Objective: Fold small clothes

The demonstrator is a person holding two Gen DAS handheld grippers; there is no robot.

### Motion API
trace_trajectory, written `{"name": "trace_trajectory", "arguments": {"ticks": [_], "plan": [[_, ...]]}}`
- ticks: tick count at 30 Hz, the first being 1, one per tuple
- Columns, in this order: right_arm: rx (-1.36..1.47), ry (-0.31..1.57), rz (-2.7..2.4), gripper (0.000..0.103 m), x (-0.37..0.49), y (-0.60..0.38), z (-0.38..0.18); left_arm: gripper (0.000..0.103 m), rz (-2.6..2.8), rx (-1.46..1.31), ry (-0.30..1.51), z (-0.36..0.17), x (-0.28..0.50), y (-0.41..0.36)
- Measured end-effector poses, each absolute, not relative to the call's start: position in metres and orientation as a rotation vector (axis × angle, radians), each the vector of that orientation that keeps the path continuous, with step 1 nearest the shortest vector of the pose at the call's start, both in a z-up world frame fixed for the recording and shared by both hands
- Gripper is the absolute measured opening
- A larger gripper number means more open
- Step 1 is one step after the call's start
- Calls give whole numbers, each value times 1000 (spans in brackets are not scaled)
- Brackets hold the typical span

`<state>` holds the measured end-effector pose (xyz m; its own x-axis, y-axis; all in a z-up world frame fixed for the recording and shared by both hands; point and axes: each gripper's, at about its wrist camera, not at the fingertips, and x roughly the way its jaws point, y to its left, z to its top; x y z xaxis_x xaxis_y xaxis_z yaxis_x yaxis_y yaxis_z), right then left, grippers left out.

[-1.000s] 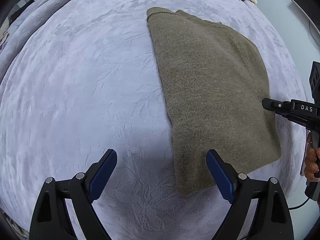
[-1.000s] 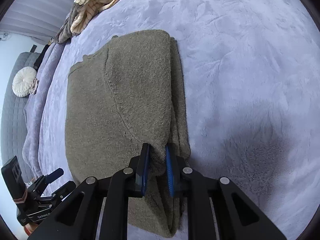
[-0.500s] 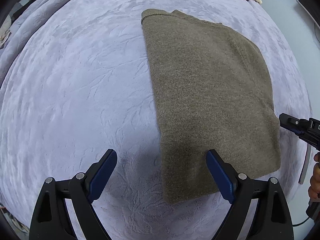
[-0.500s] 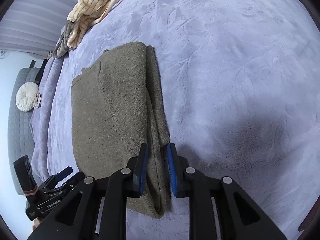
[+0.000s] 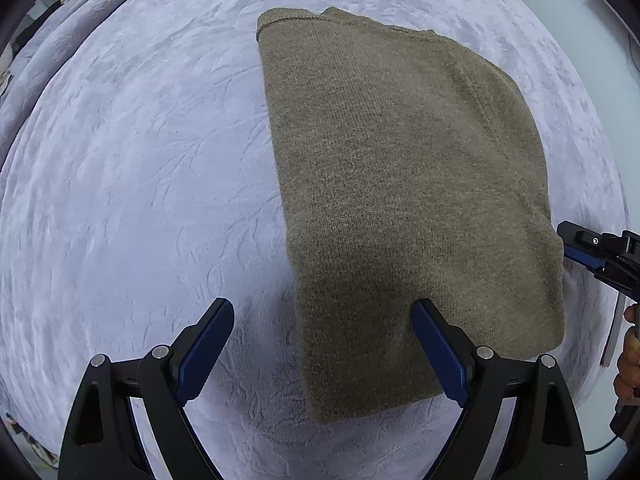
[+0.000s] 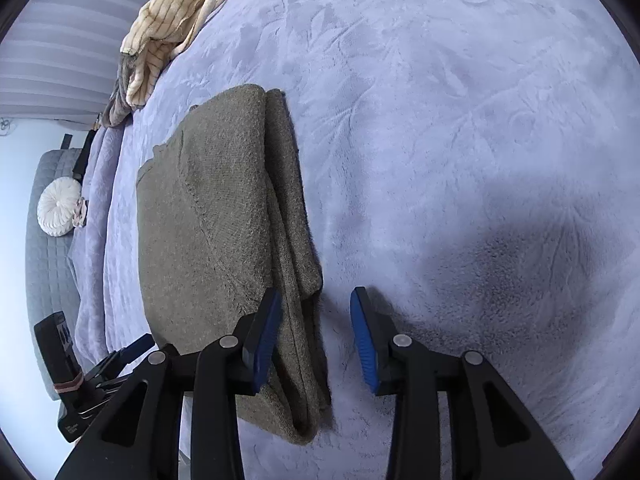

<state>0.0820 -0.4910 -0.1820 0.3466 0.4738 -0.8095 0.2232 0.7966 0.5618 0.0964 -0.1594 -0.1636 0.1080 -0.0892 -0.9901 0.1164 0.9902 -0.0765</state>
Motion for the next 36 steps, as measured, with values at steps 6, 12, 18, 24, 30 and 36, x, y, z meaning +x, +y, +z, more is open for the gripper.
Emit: {"name": "trace_trajectory", "arguments": {"ticks": [6,12,18,24,30,36], "plan": [[682,1219,207,43,87,-495,-184,91,-155,23,1454,-167,105,-160],[665,1192,294,59,100,-493,-179,91,-219,-95,1420,-162,131,-152],[618,1216,404,62,121,-485,-183,91,-307,-260,1378,-162,174,-129],[671,1254,476,62,144,-489,-200,91,-410,-330,1435,-197,190,-153],[671,1280,585,62,167,-474,-209,92,-452,-373,1453,-215,194,-164],[720,1300,621,61,186,-452,-224,94,-453,-344,1451,-219,196,-174]]}}
